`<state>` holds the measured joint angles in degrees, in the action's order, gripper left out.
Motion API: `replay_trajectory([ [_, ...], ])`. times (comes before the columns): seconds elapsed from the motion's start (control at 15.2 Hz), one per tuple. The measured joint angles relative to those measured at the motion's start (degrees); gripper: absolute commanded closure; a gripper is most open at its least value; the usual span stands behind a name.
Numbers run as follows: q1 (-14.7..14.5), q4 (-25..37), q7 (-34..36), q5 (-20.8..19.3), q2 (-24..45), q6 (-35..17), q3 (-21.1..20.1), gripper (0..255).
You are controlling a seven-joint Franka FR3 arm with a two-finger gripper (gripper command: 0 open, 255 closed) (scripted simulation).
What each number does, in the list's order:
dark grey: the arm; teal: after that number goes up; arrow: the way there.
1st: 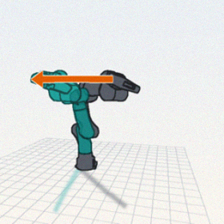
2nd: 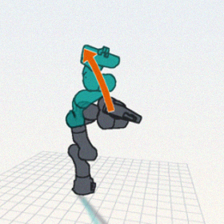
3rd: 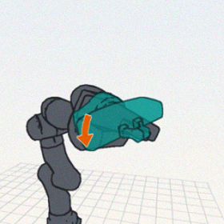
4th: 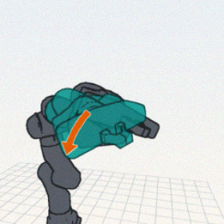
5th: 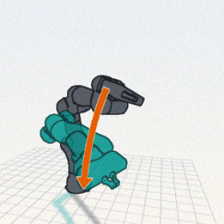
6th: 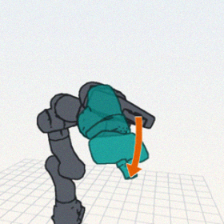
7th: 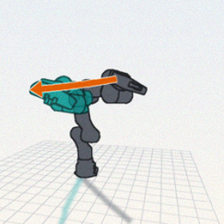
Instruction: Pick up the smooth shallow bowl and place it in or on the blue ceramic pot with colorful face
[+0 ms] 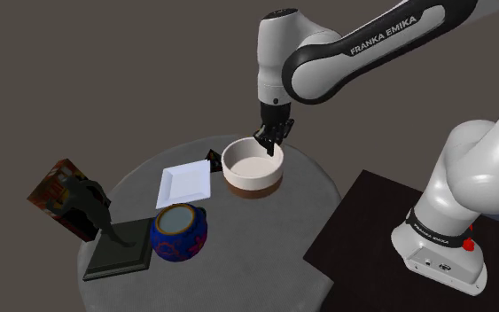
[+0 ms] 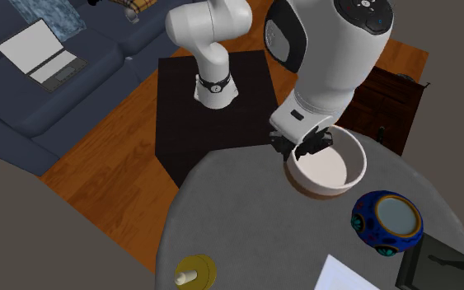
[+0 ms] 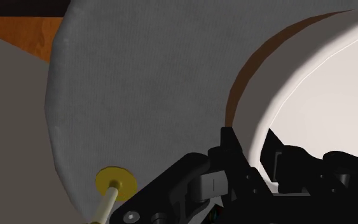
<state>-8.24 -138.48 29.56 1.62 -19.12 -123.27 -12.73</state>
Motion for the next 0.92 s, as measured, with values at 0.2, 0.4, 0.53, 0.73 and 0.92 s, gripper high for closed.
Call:
replay_trajectory([
  [0.2, -0.5, 5.8, 3.5, -0.9, 5.0, 0.9, -2.3, 255],
  [0.4, -1.0, 12.1, 7.1, -2.6, 11.2, 1.2, -4.3, 255],
  [0.53, -1.5, 16.6, 9.4, -3.9, 15.0, 2.3, -5.5, 255],
  [0.73, -2.9, 24.8, 13.4, -6.4, 21.6, 4.4, -7.1, 255],
  [0.92, -4.5, 32.6, 16.7, -8.9, 27.8, 6.5, -8.0, 255],
])
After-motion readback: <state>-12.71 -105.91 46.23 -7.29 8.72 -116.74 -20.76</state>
